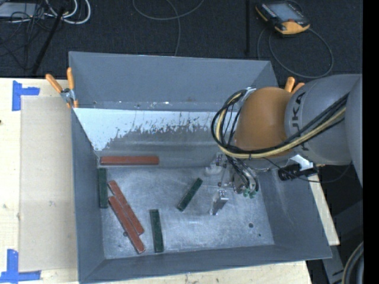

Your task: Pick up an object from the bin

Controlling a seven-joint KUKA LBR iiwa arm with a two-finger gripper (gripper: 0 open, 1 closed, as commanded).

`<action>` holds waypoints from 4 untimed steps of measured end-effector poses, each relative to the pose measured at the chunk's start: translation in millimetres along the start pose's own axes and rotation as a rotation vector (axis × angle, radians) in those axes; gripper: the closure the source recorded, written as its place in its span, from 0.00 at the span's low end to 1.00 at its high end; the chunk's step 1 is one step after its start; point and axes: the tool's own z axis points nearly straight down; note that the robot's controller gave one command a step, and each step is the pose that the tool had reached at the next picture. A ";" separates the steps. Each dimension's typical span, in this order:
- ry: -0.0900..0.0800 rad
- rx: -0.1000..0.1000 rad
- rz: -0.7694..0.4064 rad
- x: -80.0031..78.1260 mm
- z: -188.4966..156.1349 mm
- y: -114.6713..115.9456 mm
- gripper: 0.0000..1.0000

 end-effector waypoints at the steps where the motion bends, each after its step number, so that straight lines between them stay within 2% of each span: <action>1: -0.014 0.002 -0.376 1.1 35.4 22.7 1.00; 2: -0.010 0.001 -0.375 2.7 37.3 22.9 0.00; 3: -0.010 0.001 -0.375 2.6 37.3 22.9 0.00; 4: -0.017 0.000 -0.544 -21.0 32.0 93.0 1.00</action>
Offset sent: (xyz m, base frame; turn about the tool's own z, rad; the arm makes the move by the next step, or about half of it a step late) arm 0.0000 0.0000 0.0000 0.0000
